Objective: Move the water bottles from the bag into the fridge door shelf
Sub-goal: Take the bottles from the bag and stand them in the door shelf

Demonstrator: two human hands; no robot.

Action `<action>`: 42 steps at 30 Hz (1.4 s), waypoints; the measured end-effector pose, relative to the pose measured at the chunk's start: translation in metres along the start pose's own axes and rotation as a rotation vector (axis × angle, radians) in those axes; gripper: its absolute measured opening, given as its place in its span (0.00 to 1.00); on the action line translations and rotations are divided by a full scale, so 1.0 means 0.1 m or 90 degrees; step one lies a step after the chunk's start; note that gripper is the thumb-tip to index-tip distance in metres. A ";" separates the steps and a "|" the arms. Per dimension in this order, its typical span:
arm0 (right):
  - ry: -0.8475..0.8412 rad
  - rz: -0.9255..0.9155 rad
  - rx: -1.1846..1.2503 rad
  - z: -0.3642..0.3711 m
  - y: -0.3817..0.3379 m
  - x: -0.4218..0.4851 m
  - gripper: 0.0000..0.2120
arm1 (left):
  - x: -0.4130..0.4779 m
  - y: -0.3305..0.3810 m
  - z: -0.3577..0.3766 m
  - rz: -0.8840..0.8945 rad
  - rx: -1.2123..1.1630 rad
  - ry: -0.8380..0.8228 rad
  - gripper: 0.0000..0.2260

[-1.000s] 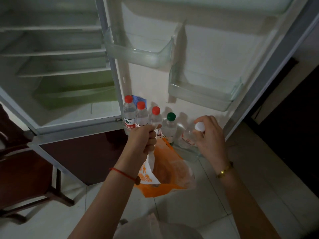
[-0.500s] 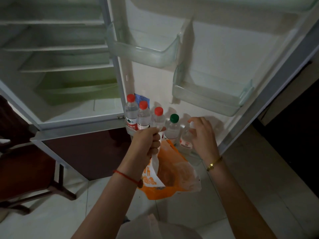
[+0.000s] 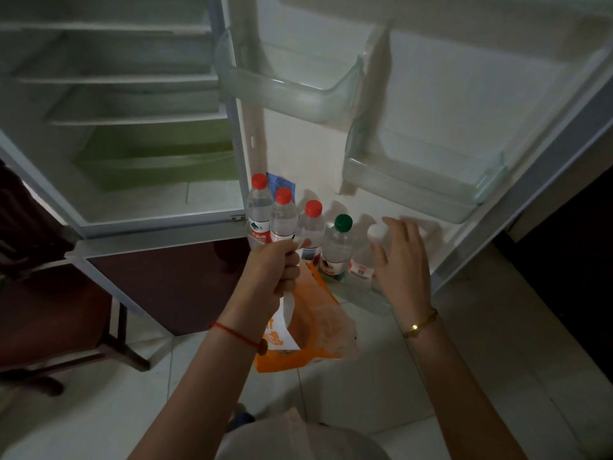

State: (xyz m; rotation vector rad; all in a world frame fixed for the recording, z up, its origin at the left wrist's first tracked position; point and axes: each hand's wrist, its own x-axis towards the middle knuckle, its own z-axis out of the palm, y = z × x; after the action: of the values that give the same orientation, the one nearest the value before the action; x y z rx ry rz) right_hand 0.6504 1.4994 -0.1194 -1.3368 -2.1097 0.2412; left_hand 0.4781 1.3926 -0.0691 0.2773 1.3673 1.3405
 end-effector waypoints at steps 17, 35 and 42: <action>-0.145 -0.140 0.161 0.63 -0.88 -0.30 0.06 | -0.22 0.01 -0.78 0.044 -0.023 0.106 0.13; -0.238 -0.169 0.189 1.95 -2.72 -0.34 0.07 | -0.03 0.61 -3.07 0.158 0.141 0.338 0.12; -0.260 -0.199 0.192 2.48 -3.69 -0.34 0.10 | 0.12 1.08 -4.23 0.167 0.168 0.404 0.10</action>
State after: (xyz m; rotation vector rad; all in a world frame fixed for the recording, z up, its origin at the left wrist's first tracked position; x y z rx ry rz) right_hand 0.2363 1.3379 -0.1593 -0.8161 -2.4568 0.7176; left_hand 0.0824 1.2125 -0.1142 0.2188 2.1059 1.5347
